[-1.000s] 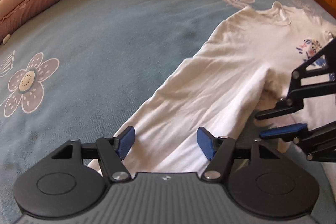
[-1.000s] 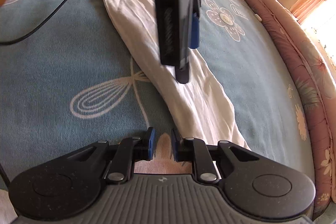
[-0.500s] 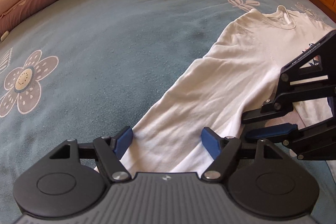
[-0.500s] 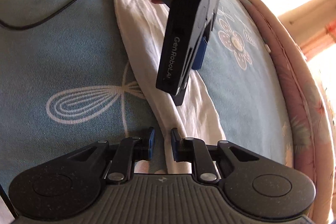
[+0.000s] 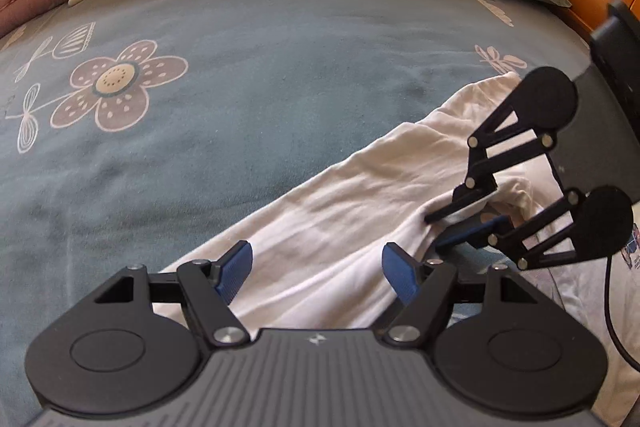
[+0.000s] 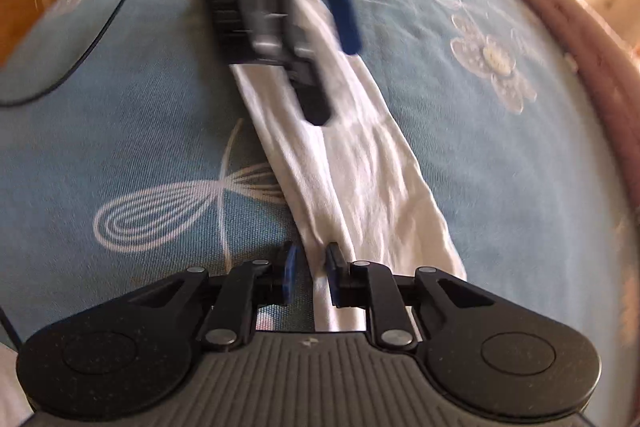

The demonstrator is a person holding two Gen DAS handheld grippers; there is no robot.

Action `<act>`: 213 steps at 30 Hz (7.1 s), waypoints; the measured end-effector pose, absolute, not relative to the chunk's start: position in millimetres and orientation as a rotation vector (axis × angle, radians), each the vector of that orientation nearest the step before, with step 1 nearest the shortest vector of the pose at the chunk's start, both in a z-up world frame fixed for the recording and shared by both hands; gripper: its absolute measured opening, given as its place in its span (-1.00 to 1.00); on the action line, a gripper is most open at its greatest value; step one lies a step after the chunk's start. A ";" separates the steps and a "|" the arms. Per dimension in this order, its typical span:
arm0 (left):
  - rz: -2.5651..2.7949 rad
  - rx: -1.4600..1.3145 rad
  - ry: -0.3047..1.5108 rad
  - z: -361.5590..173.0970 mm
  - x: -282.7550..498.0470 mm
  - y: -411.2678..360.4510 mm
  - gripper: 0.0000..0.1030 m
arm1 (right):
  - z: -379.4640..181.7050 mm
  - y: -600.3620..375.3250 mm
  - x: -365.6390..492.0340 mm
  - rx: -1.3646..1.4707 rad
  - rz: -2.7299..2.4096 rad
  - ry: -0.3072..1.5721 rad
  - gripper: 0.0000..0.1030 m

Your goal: Fold clothes

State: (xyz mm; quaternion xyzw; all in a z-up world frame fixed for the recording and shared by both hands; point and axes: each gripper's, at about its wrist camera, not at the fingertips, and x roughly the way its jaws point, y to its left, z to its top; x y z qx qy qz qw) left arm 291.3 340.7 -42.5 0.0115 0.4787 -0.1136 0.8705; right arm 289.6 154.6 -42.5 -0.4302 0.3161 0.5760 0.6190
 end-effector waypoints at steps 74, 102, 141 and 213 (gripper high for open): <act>0.500 -0.470 0.949 -36.3 186.6 466.6 0.21 | -18.3 104.6 273.1 -0.346 0.784 1.102 -0.09; -0.042 -0.057 0.989 -50.5 294.6 338.2 0.31 | -15.1 53.3 303.4 -0.502 0.886 0.972 -0.65; -0.677 -0.078 1.057 -71.8 340.2 128.1 0.35 | -58.3 -154.1 243.5 -0.048 0.094 1.089 0.89; -0.547 -0.158 1.036 -68.5 183.2 100.8 0.69 | -73.5 -162.6 138.8 -0.099 0.201 1.044 1.00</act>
